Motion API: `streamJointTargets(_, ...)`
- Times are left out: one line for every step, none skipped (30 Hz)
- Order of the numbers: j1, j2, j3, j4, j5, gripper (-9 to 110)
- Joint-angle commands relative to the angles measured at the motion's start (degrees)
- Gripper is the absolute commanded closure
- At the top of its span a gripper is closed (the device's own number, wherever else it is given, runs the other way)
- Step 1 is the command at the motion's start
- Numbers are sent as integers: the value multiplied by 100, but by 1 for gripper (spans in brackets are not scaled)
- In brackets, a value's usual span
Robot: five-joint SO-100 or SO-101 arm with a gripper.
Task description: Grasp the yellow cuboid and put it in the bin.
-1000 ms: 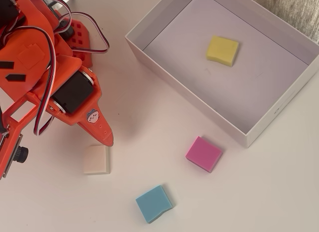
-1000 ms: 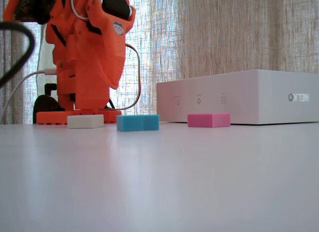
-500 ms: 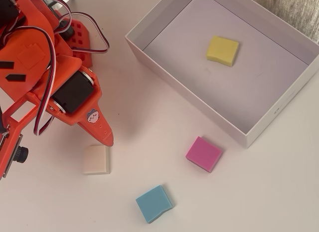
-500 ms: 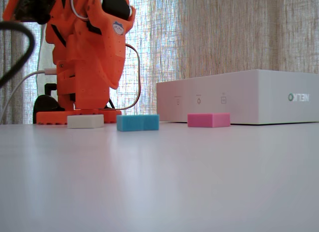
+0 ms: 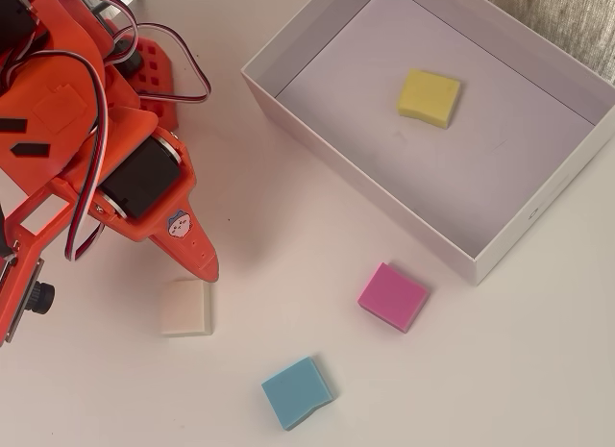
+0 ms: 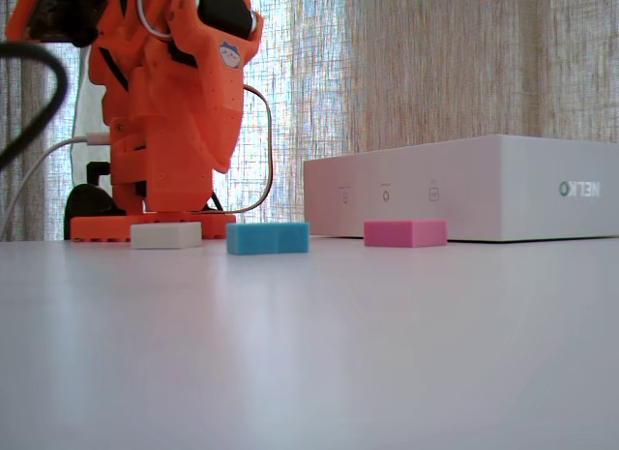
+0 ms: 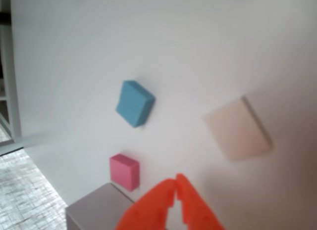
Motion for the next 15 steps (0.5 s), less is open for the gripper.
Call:
streamJointTargets(9,-18,-35,-79,-79,110)
streamJointTargets(9,-18,-35,-79,-79,110)
streamJointTargets(9,-18,-35,-79,-79,110)
streamJointTargets(9,-18,-35,-79,-79,110)
streamJointTargets(9,-18,-35,-79,-79,110)
streamJointTargets(9,-18,-35,-79,-79,110)
streamJointTargets(9,-18,-35,-79,-79,110)
streamJointTargets(9,-18,-35,-79,-79,110)
streamJointTargets(9,-18,-35,-79,-79,110)
streamJointTargets(9,-18,-35,-79,-79,110)
streamJointTargets(9,-18,-35,-79,-79,110)
streamJointTargets(9,-18,-35,-79,-79,110)
streamJointTargets(9,-18,-35,-79,-79,110)
streamJointTargets(9,-18,-35,-79,-79,110)
streamJointTargets(9,-18,-35,-79,-79,110)
